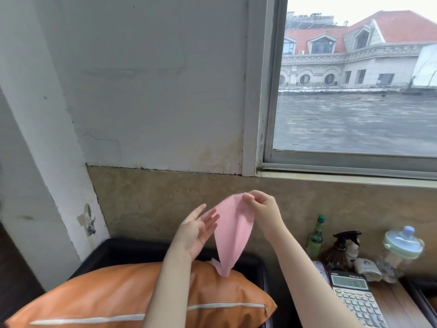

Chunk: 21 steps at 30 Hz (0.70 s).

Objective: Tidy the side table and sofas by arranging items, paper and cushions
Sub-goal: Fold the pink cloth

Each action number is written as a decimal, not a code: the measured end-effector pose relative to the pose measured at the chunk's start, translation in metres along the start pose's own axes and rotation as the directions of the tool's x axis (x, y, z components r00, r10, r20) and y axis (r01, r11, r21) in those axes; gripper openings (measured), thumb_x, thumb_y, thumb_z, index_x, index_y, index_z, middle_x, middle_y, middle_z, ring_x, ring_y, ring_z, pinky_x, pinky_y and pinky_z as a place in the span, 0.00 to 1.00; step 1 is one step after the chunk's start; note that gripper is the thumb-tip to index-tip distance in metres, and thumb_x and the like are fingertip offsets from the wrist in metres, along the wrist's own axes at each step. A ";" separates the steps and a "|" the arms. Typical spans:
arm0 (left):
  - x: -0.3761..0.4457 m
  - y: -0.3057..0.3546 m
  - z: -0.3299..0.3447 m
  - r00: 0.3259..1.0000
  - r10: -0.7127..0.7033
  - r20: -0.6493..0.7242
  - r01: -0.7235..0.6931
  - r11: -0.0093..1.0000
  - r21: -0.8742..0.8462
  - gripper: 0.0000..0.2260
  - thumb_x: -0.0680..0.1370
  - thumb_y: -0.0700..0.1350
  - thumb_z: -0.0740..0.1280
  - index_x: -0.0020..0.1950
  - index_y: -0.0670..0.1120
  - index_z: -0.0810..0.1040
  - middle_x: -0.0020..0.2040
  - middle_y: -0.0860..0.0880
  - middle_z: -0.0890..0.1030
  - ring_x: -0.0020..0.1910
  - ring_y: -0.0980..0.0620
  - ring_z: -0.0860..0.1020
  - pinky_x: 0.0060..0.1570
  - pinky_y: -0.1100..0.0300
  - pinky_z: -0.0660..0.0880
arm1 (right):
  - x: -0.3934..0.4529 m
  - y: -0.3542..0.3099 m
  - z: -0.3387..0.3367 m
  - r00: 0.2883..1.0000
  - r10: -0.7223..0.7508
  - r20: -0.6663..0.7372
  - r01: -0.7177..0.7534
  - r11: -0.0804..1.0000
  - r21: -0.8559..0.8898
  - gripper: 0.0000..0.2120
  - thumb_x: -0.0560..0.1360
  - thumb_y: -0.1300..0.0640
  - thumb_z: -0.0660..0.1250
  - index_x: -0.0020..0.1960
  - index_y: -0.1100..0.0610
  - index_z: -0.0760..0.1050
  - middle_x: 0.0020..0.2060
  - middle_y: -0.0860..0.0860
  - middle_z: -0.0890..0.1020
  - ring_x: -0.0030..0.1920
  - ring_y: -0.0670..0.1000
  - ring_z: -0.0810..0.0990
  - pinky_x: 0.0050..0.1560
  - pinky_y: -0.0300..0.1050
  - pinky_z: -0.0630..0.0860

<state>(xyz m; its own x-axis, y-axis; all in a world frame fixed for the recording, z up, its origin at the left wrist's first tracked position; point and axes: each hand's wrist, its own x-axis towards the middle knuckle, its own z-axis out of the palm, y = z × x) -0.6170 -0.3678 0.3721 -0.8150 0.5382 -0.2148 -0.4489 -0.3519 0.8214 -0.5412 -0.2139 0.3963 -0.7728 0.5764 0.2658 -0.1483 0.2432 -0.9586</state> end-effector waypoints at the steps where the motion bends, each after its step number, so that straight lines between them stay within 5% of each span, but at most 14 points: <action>1: -0.002 -0.003 0.000 1.000 0.018 0.011 -0.019 0.996 0.083 0.29 0.72 0.21 0.46 0.70 0.37 0.66 0.53 0.42 0.79 0.51 0.46 0.79 0.48 0.58 0.76 | 0.000 -0.001 0.002 1.000 0.012 -0.008 -0.012 1.000 0.007 0.14 0.77 0.61 0.65 0.33 0.58 0.74 0.28 0.50 0.70 0.30 0.47 0.65 0.30 0.38 0.61; 6: -0.001 -0.014 -0.003 0.987 0.109 -0.122 -0.062 0.939 0.338 0.06 0.76 0.33 0.66 0.47 0.42 0.79 0.44 0.47 0.80 0.48 0.50 0.77 0.44 0.65 0.76 | -0.001 -0.004 0.007 0.998 0.060 -0.014 -0.060 0.998 0.004 0.13 0.76 0.59 0.67 0.33 0.56 0.77 0.26 0.47 0.73 0.29 0.44 0.68 0.30 0.35 0.65; 8: 0.000 -0.016 -0.001 0.977 0.158 -0.142 -0.081 0.895 0.439 0.02 0.77 0.39 0.68 0.47 0.45 0.79 0.45 0.51 0.80 0.52 0.52 0.75 0.46 0.63 0.72 | -0.001 -0.004 0.007 0.998 0.068 -0.010 -0.067 0.998 0.019 0.12 0.76 0.59 0.66 0.34 0.58 0.78 0.29 0.51 0.74 0.31 0.46 0.69 0.33 0.37 0.65; 11: 0.003 -0.020 -0.001 0.999 0.014 -0.047 0.010 0.885 0.465 0.19 0.77 0.50 0.67 0.65 0.44 0.72 0.59 0.48 0.77 0.63 0.49 0.73 0.60 0.54 0.67 | -0.004 -0.005 0.006 0.998 0.064 0.020 -0.065 0.995 0.069 0.11 0.76 0.59 0.65 0.36 0.60 0.79 0.31 0.53 0.76 0.35 0.48 0.72 0.37 0.41 0.67; 13: 0.004 -0.025 -0.002 0.985 -0.174 0.012 0.155 0.901 0.406 0.25 0.76 0.57 0.65 0.66 0.43 0.69 0.62 0.44 0.77 0.63 0.45 0.74 0.66 0.48 0.67 | -0.005 -0.005 0.006 0.997 0.068 0.034 -0.070 0.995 0.073 0.11 0.76 0.60 0.65 0.36 0.57 0.80 0.30 0.50 0.77 0.35 0.47 0.73 0.38 0.40 0.67; 15: 0.004 -0.031 -0.005 0.967 -0.250 0.052 0.220 0.919 0.328 0.26 0.74 0.58 0.64 0.61 0.38 0.73 0.57 0.41 0.81 0.58 0.44 0.78 0.63 0.47 0.71 | -0.005 -0.005 0.005 0.996 0.075 0.048 -0.078 0.994 0.073 0.13 0.76 0.60 0.65 0.34 0.54 0.79 0.28 0.47 0.77 0.33 0.46 0.72 0.36 0.39 0.67; 21: 0.007 -0.030 -0.003 0.985 -0.134 0.111 0.099 0.955 0.278 0.17 0.73 0.44 0.70 0.57 0.36 0.78 0.53 0.38 0.82 0.52 0.41 0.79 0.51 0.49 0.77 | -0.002 -0.002 -0.005 0.995 0.091 -0.037 -0.087 0.991 0.098 0.11 0.76 0.60 0.66 0.35 0.56 0.79 0.29 0.48 0.76 0.34 0.48 0.71 0.38 0.41 0.67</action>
<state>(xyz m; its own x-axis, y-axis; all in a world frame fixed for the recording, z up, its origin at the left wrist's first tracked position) -0.6108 -0.3558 0.3443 -0.7014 0.6624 -0.2632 -0.4075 -0.0697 0.9106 -0.5361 -0.2124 0.3984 -0.7595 0.6248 0.1809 -0.1401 0.1144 -0.9835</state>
